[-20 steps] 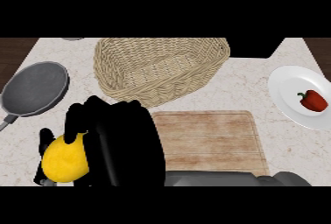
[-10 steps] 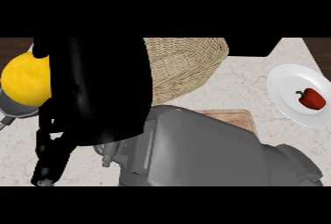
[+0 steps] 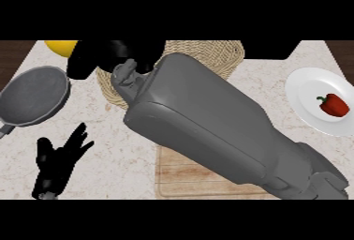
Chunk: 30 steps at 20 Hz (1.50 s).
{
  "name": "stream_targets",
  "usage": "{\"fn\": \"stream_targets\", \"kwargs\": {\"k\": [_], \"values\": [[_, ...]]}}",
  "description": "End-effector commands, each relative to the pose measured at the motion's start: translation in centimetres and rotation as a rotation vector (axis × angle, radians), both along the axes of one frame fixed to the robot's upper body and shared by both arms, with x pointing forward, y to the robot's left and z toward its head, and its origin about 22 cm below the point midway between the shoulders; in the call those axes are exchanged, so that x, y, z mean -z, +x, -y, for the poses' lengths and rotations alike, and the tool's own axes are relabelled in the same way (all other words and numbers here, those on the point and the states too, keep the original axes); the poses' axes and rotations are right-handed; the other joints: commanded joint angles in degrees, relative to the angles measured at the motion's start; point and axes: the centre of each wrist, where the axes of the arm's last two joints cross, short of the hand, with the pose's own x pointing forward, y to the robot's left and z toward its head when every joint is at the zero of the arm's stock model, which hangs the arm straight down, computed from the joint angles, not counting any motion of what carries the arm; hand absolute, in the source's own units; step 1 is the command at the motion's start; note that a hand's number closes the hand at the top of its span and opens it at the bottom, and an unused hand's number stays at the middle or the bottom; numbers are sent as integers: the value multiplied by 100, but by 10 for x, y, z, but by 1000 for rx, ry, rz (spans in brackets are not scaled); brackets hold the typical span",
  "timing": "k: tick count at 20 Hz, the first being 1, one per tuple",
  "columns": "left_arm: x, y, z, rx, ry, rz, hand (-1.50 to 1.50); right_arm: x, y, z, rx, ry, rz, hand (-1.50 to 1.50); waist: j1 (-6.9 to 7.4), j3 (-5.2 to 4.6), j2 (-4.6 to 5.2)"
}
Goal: Pick the lemon from the cutting board and place it in the basket
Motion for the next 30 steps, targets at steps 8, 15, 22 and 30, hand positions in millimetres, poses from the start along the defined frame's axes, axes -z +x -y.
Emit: {"fn": "stream_targets", "kwargs": {"k": [8, 15, 22, 30], "values": [[24, -8, -3, -11, -5, -119, 0, 33, 55, 17, 48, 119, -112, 150, 24, -49, 54], [28, -20, 4, 11, -1, -97, 0, 94, 79, 43, 62, 231, -146, 150, 119, -48, 85], [24, -23, -3, -22, -8, -126, 0, 125, 99, 65, 238, 61, -129, 150, -69, -51, 24], [23, -3, 12, -17, -11, -112, 0, 128, 108, 69, 134, -84, -95, -150, -76, -45, 51]]}}
